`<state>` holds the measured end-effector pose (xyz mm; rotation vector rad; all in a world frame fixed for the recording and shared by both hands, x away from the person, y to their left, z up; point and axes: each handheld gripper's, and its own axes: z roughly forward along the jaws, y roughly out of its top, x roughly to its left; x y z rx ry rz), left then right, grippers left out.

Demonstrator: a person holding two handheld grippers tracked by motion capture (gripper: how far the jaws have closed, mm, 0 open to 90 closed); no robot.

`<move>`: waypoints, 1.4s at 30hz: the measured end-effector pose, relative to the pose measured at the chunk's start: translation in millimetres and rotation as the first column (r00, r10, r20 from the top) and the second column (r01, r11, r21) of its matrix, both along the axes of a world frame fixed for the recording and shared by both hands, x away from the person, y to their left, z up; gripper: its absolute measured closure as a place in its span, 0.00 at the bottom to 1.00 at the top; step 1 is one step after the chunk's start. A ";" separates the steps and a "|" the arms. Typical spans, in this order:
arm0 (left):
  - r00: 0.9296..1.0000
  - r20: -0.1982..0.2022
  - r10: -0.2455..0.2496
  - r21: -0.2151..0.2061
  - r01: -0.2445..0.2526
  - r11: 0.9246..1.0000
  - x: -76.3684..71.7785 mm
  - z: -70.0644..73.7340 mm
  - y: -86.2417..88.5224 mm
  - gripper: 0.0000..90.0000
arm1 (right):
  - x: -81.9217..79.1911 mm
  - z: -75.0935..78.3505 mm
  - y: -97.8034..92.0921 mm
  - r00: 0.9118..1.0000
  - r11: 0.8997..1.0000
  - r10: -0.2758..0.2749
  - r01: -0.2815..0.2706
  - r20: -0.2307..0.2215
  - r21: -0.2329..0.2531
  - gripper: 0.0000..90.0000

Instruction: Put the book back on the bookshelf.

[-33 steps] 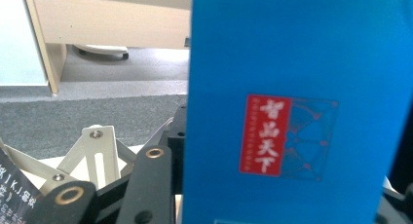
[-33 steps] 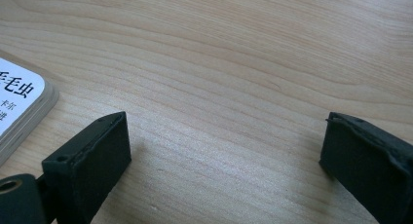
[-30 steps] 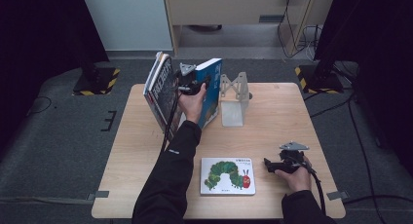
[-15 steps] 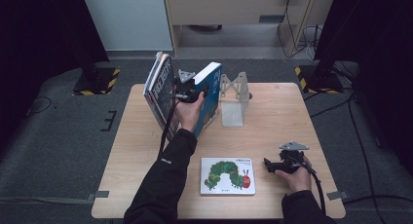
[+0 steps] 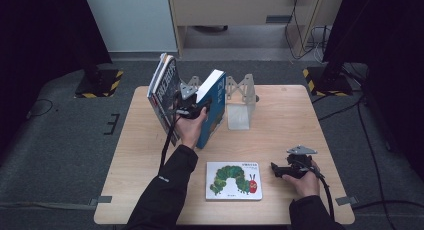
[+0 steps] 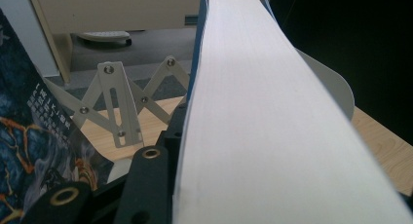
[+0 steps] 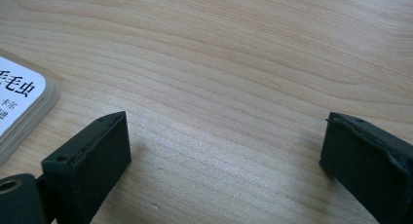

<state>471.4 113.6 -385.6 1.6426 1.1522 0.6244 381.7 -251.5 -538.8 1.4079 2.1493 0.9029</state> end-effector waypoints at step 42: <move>0.998 0.059 0.028 -0.034 -0.026 0.999 8.6 -13.2 -11.3 0.60 | -0.1 0.0 0.2 1.000 1.000 -0.002 0.002 -0.002 -0.001 0.05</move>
